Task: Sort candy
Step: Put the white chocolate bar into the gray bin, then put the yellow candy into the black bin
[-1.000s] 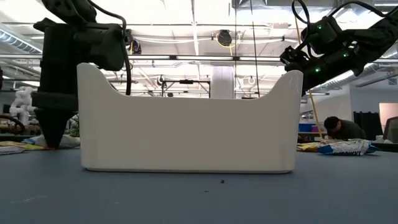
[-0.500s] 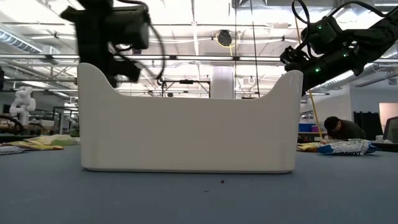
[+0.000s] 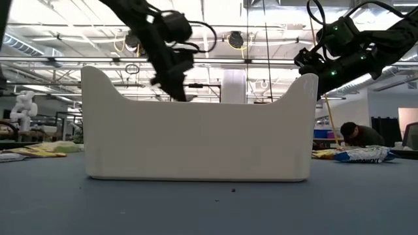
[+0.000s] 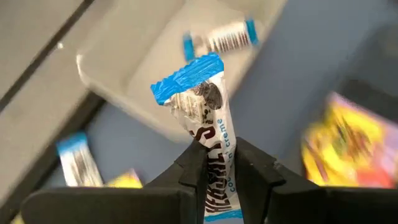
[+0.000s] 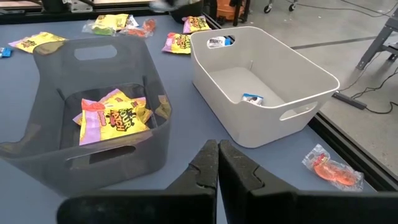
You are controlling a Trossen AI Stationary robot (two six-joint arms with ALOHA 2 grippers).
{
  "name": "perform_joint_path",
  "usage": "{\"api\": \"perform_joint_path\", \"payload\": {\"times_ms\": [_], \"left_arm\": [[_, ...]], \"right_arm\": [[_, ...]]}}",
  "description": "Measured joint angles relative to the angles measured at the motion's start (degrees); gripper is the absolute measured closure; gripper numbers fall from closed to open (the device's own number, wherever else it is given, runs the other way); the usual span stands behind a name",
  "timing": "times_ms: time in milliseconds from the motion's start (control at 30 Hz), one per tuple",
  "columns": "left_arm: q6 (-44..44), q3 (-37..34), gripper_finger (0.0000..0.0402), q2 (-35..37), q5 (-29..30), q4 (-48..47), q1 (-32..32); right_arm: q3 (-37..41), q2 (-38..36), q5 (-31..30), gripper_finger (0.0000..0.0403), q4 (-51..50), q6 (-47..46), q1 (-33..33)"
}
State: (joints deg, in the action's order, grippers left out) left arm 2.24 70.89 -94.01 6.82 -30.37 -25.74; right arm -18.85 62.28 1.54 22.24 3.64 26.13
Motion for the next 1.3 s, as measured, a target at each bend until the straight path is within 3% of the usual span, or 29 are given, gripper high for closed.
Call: {"api": "perform_joint_path", "payload": {"times_ms": [300,567,933,1167,1300], "left_arm": [[-8.83,16.01,0.0336,-14.84,-2.85,-3.30,-6.04],[-9.12,23.18,0.0336,-23.23,-5.29,-7.83,-8.90],[-8.77,23.35,0.0329,-24.55,-5.29,-8.03,-9.57],[-9.58,23.35,0.0270,-24.45,-6.78,-7.94,-9.55],[-13.06,23.35,0.0248,-22.41,-3.14,-8.53,-9.02]], "right_arm": [[0.00,0.00,0.01,0.0403,0.21,0.00,0.01],[0.00,0.00,0.00,0.0403,0.14,0.18,0.02],[0.00,0.00,0.00,0.0403,-0.05,0.22,0.02],[0.00,0.00,0.00,0.0403,-0.13,0.20,0.00],[0.00,0.00,0.00,0.0403,-0.33,0.61,0.02]]}}
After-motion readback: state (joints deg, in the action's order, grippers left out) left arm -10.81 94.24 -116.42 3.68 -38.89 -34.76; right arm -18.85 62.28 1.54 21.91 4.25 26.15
